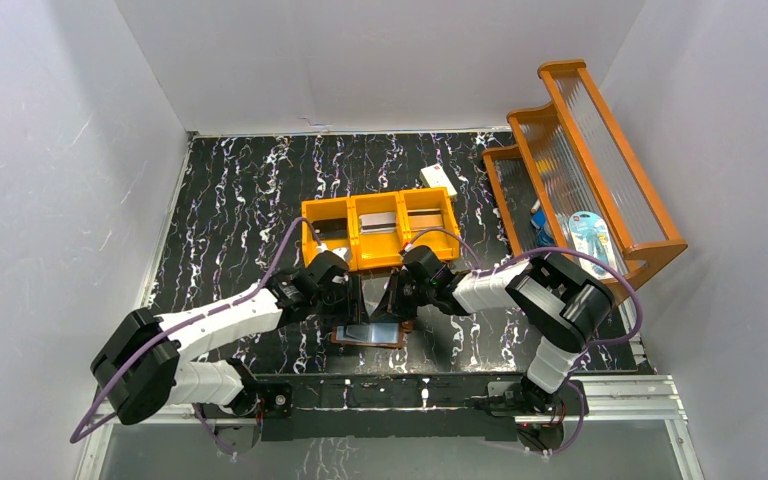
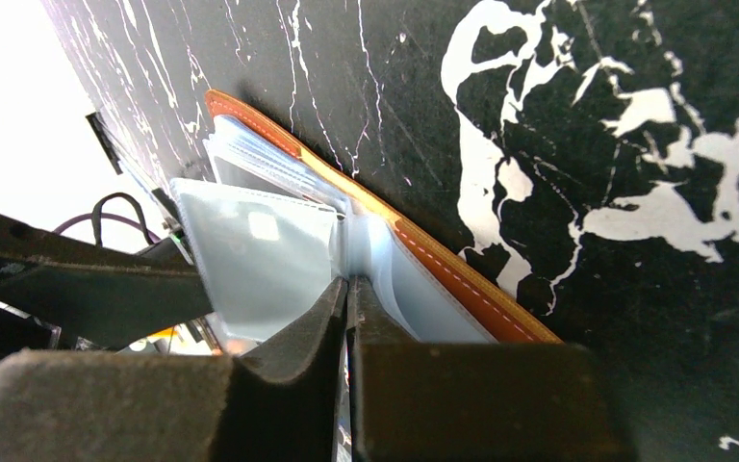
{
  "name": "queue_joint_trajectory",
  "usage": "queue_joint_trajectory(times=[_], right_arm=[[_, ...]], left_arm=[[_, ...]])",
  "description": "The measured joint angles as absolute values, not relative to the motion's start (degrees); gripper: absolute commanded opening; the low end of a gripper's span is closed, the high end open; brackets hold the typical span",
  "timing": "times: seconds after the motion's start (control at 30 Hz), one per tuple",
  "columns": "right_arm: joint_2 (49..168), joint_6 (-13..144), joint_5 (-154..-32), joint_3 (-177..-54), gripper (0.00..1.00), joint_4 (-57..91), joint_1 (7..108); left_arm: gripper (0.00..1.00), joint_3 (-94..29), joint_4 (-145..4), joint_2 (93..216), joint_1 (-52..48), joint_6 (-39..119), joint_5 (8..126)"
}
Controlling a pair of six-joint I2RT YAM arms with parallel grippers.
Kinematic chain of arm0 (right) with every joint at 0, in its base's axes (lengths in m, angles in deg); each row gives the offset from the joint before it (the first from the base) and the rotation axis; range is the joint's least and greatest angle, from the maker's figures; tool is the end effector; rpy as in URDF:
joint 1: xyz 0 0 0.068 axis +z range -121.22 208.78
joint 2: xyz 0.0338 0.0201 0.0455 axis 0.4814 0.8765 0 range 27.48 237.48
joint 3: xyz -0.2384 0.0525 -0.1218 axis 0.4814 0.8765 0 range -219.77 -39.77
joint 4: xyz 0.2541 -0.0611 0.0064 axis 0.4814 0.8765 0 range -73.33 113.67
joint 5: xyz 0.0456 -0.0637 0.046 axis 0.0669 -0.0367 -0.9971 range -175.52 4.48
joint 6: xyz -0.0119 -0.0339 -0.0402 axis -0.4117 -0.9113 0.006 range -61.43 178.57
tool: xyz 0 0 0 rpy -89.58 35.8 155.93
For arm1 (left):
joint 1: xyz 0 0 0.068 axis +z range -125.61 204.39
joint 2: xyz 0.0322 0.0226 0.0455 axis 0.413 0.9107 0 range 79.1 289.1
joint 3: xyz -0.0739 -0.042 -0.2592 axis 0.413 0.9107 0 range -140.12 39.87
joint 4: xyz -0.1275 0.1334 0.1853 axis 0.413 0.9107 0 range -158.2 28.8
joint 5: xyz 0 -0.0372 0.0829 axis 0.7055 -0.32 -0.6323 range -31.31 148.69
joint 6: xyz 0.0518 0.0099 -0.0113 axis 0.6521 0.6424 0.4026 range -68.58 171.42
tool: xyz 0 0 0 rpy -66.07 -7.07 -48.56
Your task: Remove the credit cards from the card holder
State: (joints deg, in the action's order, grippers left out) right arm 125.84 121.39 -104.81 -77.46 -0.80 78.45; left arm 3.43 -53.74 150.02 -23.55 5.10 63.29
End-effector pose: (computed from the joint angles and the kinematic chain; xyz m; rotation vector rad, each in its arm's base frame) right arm 0.1909 0.2431 0.1168 0.1117 2.6958 1.2223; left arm 0.1598 -0.1813 0.1913 0.0759 2.5996 -0.7849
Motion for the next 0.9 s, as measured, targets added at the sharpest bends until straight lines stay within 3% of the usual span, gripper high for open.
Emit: queue_joint_trajectory(times=[0.13,0.43,0.9], right_arm=[[125.84,121.39,-104.92,-77.49,0.17,-0.84,78.45],[122.41,119.73,-103.37,-78.25,0.34,4.55,78.67],[109.32,116.89,-92.07,-80.39,0.41,25.45,78.73]], left_arm=[[0.41,3.43,-55.75,150.17,-23.55,5.86,66.09],[0.42,2.31,-57.96,152.11,-23.55,8.81,71.93],[0.43,1.42,-59.56,153.19,-23.55,9.56,74.94]])
